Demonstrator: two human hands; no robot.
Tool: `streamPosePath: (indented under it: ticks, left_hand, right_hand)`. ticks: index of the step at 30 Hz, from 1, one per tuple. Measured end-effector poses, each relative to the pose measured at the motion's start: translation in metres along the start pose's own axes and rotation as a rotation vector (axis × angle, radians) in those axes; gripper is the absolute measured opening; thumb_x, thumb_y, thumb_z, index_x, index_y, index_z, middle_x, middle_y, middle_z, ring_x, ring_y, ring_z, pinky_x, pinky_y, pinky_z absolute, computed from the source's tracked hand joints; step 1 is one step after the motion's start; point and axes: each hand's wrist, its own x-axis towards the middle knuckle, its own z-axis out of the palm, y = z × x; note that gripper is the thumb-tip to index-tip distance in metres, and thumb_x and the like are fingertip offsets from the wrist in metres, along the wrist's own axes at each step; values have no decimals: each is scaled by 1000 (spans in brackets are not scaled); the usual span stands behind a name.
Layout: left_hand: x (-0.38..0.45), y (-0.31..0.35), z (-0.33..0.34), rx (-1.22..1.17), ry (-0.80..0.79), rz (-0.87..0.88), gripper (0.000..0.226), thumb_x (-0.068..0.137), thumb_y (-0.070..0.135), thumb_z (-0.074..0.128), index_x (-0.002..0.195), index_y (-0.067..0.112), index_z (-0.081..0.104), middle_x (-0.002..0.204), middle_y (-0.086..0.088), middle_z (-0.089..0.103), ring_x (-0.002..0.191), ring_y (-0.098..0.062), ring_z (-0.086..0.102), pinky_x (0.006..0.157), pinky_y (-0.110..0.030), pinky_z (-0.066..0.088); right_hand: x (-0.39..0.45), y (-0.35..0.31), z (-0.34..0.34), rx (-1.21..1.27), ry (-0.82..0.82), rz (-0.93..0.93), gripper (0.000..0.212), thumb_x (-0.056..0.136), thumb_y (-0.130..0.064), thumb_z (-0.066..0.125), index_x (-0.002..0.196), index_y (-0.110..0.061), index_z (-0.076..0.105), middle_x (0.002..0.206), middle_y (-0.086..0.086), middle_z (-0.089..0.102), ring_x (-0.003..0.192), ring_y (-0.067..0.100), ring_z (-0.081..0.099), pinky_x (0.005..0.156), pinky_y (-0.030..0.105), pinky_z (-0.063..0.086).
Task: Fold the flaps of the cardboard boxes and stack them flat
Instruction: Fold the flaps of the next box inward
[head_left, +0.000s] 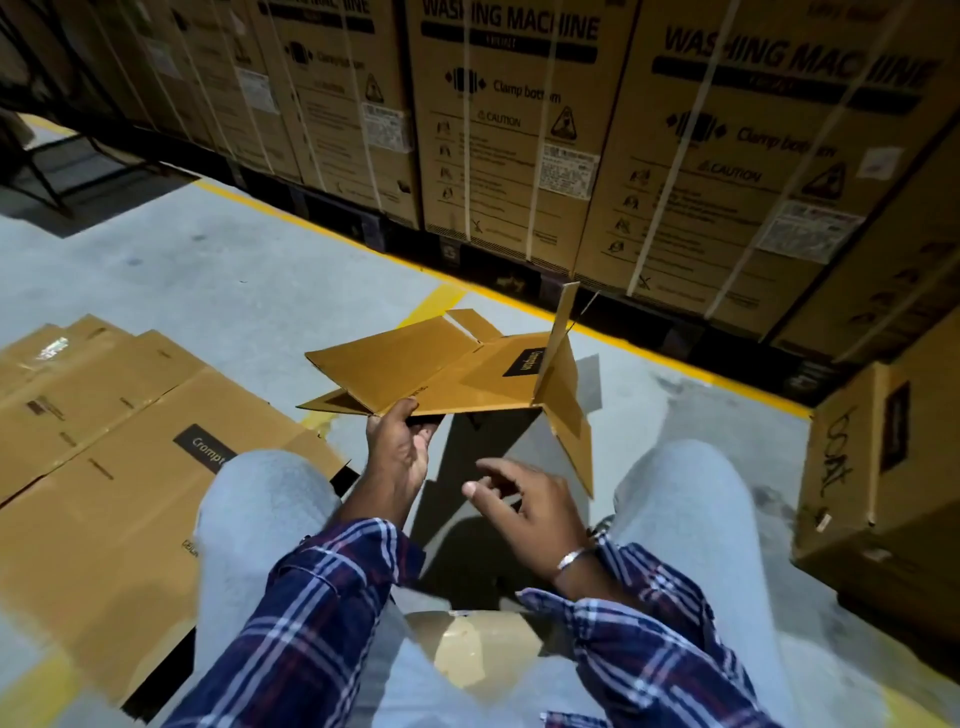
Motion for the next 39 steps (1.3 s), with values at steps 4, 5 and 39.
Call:
streamPosePath:
  ticks: [4, 5, 39]
  left_hand:
    - [-18, -9, 6, 91, -60, 25, 49, 93, -10, 60, 138, 6, 47, 127, -21, 66, 110, -37, 69, 71, -38, 63]
    - [-24, -11, 7, 127, -78, 32, 44, 94, -9, 59, 133, 8, 48, 125, -19, 66, 108, -34, 69, 68, -36, 62]
    - [8, 131, -10, -143, 40, 286, 30, 92, -10, 53, 120, -3, 58, 113, -28, 68, 90, -38, 73, 68, -48, 64]
  right_hand:
    - [35, 8, -2, 897, 13, 683, 96, 69, -71, 77, 143, -17, 48, 137, 8, 58, 116, 26, 64, 84, 46, 62]
    - [45, 11, -7, 1049, 91, 702, 79, 73, -65, 78, 134, -22, 53, 139, 8, 51, 121, 30, 57, 86, 56, 60]
    - [184, -27, 58, 1341, -34, 558, 67, 83, -16, 74, 146, -13, 51, 133, 18, 66, 109, 36, 71, 78, 48, 60]
